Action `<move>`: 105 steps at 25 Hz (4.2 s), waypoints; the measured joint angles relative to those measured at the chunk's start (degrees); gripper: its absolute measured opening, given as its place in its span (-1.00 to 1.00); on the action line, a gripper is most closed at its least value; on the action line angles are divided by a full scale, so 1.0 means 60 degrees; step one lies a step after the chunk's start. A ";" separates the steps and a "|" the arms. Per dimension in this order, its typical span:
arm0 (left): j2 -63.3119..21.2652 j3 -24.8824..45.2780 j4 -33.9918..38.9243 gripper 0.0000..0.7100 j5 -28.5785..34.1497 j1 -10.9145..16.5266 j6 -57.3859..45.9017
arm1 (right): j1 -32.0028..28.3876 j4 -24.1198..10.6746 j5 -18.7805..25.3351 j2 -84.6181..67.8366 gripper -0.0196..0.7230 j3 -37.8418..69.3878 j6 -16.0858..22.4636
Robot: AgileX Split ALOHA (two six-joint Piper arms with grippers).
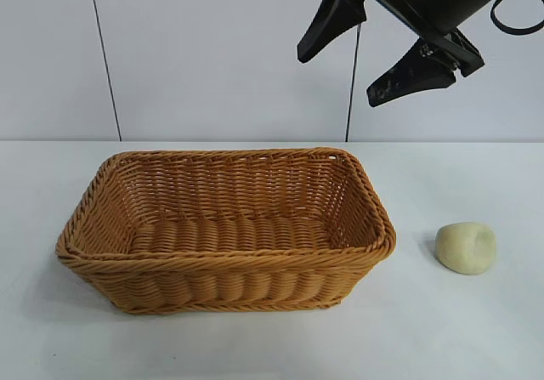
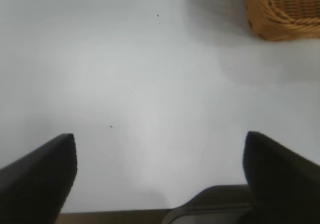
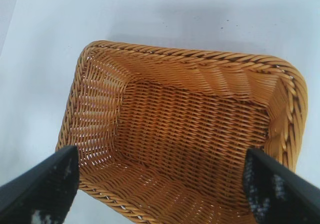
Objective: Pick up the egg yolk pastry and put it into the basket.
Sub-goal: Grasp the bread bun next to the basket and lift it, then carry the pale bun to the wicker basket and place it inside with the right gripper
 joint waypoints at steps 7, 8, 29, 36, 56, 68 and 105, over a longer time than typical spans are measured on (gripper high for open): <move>-0.1529 0.0067 -0.0009 0.96 0.0082 0.0000 0.0147 | 0.0000 -0.0008 0.0019 0.0000 0.70 0.0000 0.0000; -0.1689 0.0067 -0.0009 0.96 0.0082 0.0000 0.0147 | 0.0000 -0.0008 0.0019 0.0000 0.70 0.0000 0.0000; -0.3655 0.0085 -0.0009 0.96 0.0089 0.0000 0.0147 | -0.0587 -0.6471 0.2099 0.0119 0.70 -0.1107 0.3287; -0.3655 0.0085 -0.0009 0.96 0.0089 0.0000 0.0147 | -0.1276 -0.6517 0.2183 0.1106 0.70 -0.1115 0.3323; -0.3655 0.0085 -0.0009 0.96 0.0089 0.0000 0.0154 | -0.1325 -0.6448 0.1387 0.4397 0.15 -0.1134 0.3352; -0.3655 0.0085 -0.0018 0.96 0.0089 0.0000 0.0154 | -0.1325 -0.6448 0.2544 0.3451 -0.63 -0.2399 0.3255; -0.3655 0.0085 -0.0018 0.96 0.0089 0.0000 0.0154 | 0.3860 -0.6336 0.2471 0.4639 -0.63 -0.5247 0.3857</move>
